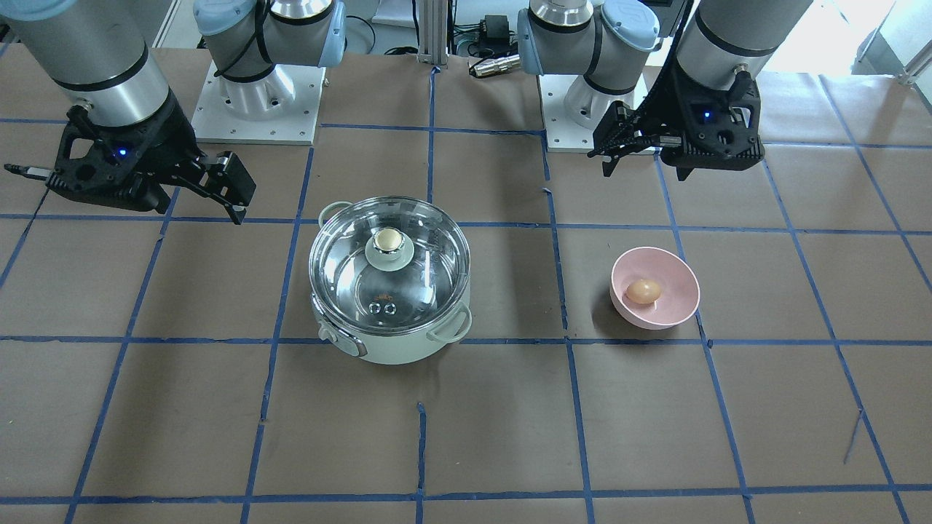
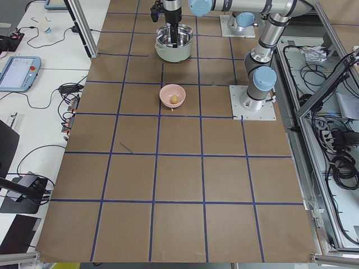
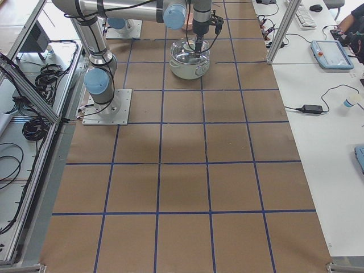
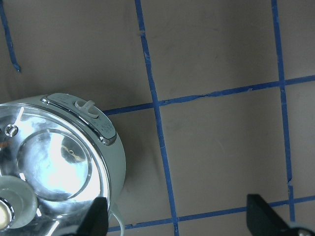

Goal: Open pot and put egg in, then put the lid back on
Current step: 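Lower the left gripper over the egg while the right descends to the lid knob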

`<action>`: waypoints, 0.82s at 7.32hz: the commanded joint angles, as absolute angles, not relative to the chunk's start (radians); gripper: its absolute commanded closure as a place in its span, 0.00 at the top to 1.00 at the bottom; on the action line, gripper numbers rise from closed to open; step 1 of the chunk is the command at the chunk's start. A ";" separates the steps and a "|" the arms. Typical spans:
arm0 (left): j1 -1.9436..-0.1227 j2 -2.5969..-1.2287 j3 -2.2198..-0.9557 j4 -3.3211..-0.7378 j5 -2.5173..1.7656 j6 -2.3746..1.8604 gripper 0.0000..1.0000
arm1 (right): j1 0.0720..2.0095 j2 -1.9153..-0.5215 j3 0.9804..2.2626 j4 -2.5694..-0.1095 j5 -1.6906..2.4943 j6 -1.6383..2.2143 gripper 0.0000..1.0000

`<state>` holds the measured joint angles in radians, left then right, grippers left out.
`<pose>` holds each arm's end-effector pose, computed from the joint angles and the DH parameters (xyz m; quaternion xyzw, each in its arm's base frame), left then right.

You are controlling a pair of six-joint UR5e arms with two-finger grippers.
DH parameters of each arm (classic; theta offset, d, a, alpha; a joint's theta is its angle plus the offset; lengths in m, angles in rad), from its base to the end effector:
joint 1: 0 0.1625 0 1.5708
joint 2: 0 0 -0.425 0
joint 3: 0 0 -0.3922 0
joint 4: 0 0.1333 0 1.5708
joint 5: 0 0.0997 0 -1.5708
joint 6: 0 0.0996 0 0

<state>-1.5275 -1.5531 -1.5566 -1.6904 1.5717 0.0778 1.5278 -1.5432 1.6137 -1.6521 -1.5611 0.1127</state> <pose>-0.1125 -0.4804 0.4920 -0.0173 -0.9989 -0.0438 0.0022 0.1125 -0.5090 0.4612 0.0777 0.9969 -0.0052 0.0050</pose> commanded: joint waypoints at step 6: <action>-1.522 -1.546 -1.590 -1.700 1.580 0.107 1.00 | 1.604 -1.520 1.615 -1.690 -1.551 0.200 1.00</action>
